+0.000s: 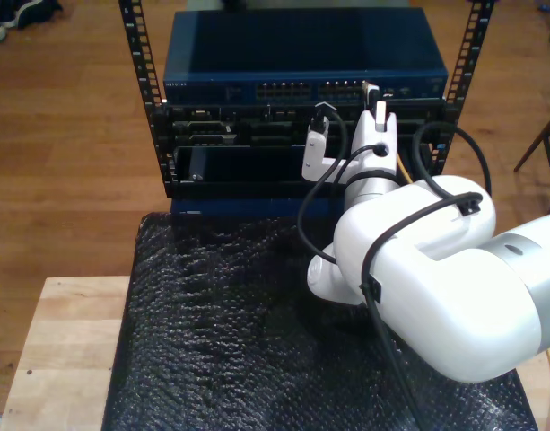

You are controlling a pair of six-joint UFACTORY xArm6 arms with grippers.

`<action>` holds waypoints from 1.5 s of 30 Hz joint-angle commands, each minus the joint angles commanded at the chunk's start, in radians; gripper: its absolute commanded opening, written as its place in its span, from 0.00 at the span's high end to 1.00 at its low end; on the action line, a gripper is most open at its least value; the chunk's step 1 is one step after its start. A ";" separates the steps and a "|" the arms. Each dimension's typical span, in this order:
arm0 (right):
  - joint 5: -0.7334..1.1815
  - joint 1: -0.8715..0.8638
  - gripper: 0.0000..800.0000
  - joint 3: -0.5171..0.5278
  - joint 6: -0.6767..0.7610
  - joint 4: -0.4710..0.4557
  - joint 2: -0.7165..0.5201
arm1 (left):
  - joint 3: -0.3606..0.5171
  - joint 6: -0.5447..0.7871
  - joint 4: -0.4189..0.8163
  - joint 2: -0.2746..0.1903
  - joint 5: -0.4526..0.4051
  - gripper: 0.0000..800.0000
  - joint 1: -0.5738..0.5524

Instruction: Grab the cable and plug it in

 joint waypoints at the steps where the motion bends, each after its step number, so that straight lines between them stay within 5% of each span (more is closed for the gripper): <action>1: 0.000 0.000 1.00 0.000 0.000 -0.002 0.000 | 0.000 0.000 0.000 0.000 0.000 0.00 0.000; 45: 0.020 -0.009 1.00 -0.003 0.000 -0.006 0.000 | 0.000 0.000 0.000 0.000 0.000 0.00 0.000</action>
